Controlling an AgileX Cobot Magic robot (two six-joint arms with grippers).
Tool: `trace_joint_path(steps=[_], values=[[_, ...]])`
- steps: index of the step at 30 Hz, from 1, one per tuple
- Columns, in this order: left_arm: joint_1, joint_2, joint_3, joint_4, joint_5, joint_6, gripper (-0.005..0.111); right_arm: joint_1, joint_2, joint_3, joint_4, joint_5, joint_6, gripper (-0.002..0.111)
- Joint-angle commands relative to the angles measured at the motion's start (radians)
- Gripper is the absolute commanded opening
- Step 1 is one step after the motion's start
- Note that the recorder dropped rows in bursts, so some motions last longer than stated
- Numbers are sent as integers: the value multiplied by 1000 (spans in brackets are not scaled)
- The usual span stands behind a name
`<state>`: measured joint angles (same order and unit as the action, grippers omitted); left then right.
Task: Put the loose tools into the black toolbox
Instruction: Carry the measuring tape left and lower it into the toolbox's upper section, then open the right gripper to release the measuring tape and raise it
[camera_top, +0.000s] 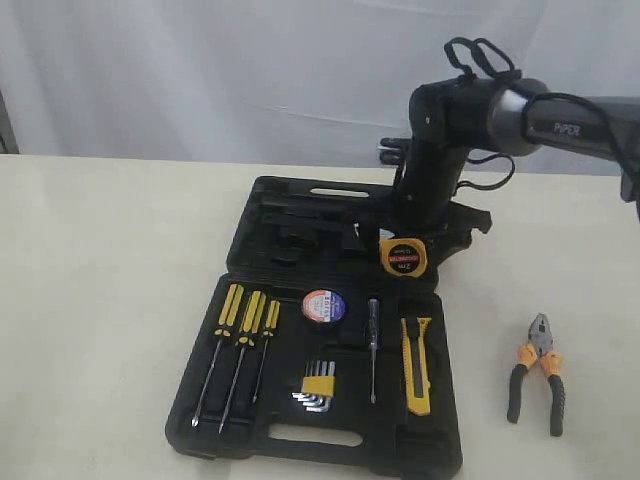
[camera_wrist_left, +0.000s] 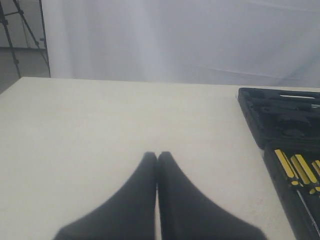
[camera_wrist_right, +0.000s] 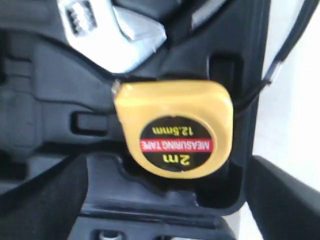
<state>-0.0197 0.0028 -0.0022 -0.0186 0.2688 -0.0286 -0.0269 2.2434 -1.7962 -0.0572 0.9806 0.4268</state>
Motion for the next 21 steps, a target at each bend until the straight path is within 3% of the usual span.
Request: trace_joint_path(steps=[1, 3, 4, 5, 6, 7, 21], values=[[-2, -3, 2, -2, 1, -2, 0, -4, -41, -63, -20, -1, -10, 75], [-2, -3, 2, -2, 1, -2, 0, -4, -41, -92, -22, 4, -31, 61], [-2, -3, 2, -2, 1, -2, 0, -4, -41, -107, -22, -1, -56, 39], [-2, -3, 2, -2, 1, -2, 0, -4, -41, -112, -22, -3, -73, 27], [-2, -3, 2, -2, 1, -2, 0, -4, -41, -112, -22, -6, -97, 9], [-2, -3, 2, -2, 1, -2, 0, -4, -38, -112, -22, -11, -118, 0], [-2, -3, 2, -2, 1, -2, 0, -17, 119, -110, -49, 13, -190, -1]])
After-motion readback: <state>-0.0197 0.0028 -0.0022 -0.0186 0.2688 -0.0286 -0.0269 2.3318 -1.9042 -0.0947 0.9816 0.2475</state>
